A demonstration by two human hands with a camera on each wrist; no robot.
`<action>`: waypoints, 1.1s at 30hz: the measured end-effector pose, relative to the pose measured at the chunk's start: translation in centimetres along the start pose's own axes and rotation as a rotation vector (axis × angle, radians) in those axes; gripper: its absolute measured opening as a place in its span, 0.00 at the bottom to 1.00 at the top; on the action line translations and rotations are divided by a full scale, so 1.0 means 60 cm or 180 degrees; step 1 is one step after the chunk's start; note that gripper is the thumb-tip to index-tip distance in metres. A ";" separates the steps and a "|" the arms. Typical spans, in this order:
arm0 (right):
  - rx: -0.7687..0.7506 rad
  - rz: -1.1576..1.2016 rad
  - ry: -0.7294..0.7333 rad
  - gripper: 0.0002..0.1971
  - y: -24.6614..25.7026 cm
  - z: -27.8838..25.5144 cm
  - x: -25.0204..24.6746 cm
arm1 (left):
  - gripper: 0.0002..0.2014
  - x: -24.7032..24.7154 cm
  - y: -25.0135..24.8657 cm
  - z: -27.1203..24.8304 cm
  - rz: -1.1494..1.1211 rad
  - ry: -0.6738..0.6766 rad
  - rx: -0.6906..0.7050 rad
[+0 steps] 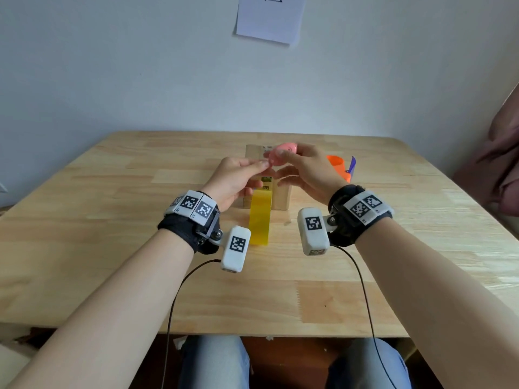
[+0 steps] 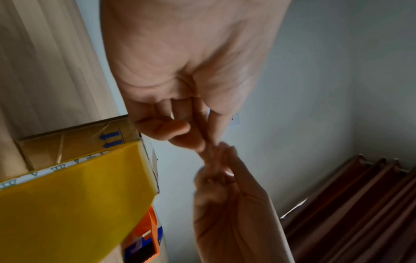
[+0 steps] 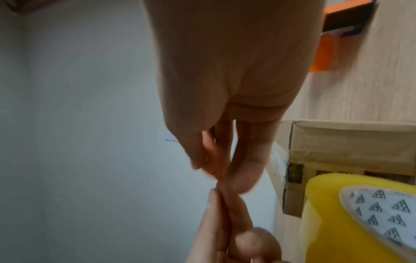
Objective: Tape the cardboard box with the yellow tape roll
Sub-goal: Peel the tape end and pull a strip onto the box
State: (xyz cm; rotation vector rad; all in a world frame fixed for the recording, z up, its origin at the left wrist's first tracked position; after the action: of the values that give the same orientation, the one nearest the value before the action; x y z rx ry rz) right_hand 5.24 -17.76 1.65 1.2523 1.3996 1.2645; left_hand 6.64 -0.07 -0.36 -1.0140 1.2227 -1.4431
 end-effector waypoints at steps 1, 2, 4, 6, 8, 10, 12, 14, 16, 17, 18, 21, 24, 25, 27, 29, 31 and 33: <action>-0.0018 0.0017 -0.0028 0.07 0.001 0.001 -0.001 | 0.06 -0.004 0.001 -0.001 0.0007 -0.0067 -0.0033; -0.0019 -0.0038 -0.0050 0.06 0.000 0.003 -0.003 | 0.05 -0.010 0.004 -0.001 0.0034 -0.0138 -0.0051; 0.0012 -0.0355 -0.0107 0.10 -0.005 0.008 -0.007 | 0.06 -0.021 0.009 -0.002 0.0124 -0.0213 -0.0019; 0.0025 -0.0938 -0.0269 0.15 -0.008 0.011 -0.008 | 0.08 -0.025 0.010 -0.003 0.0125 -0.0116 0.0061; -0.0020 -0.1567 -0.0264 0.18 -0.007 0.011 0.002 | 0.08 -0.022 0.005 -0.002 0.0084 0.0097 0.0157; -0.0035 -0.1933 -0.0163 0.21 -0.003 0.011 0.015 | 0.07 -0.021 0.001 0.003 0.0182 0.0258 0.0296; 0.0034 -0.2055 -0.0128 0.19 0.002 0.011 0.019 | 0.06 -0.025 -0.001 0.010 0.0415 0.0268 0.0438; -0.0018 -0.2117 -0.0135 0.14 0.007 0.009 0.021 | 0.06 -0.030 0.000 0.018 0.0614 0.0132 0.0469; -0.0196 -0.2229 -0.0266 0.18 0.012 0.008 0.023 | 0.10 -0.033 0.001 0.026 0.0656 -0.0095 0.0347; -0.0289 -0.2335 -0.0345 0.21 0.016 0.009 0.024 | 0.12 -0.033 0.003 0.030 0.0606 -0.0203 0.0234; -0.0389 -0.2489 -0.0420 0.22 0.019 0.011 0.026 | 0.15 -0.032 0.003 0.034 0.0536 -0.0277 0.0115; -0.0687 -0.2889 -0.0568 0.14 0.030 0.011 0.031 | 0.18 -0.028 0.003 0.042 0.0361 -0.0300 -0.0148; -0.0836 -0.2901 -0.0641 0.07 0.038 0.006 0.027 | 0.15 -0.024 -0.001 0.041 0.0114 -0.0109 -0.0314; -0.0847 -0.2888 -0.0627 0.06 0.038 0.005 0.025 | 0.14 -0.023 -0.001 0.041 0.0004 -0.0034 -0.0369; -0.0861 -0.2830 -0.0541 0.09 0.036 0.004 0.020 | 0.12 -0.021 0.000 0.042 -0.0215 0.0019 -0.0367; -0.0680 -0.2533 -0.0350 0.18 0.031 0.007 0.016 | 0.10 -0.028 0.005 0.046 -0.0188 -0.0101 -0.0167; -0.0257 -0.2086 -0.0112 0.23 0.023 0.012 0.013 | 0.08 -0.036 0.009 0.051 0.0209 -0.0236 0.0136; -0.0059 -0.1949 0.0015 0.19 0.018 0.016 0.010 | 0.07 -0.035 0.009 0.053 0.0374 -0.0176 0.0324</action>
State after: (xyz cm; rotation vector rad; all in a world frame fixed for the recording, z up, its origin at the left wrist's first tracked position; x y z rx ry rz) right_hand 6.23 -17.05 2.63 0.7156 1.6043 0.8492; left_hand 10.23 1.31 -0.45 -0.8927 1.1385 -1.3634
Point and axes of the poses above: each hand's wrist, its own z-axis towards the middle knuckle, its own x-axis out of the palm, y = z × x, the point moved 3 cm from there along z, towards the middle knuckle, and after that the axes turned 13 degrees about x, right-handed, at the moved point
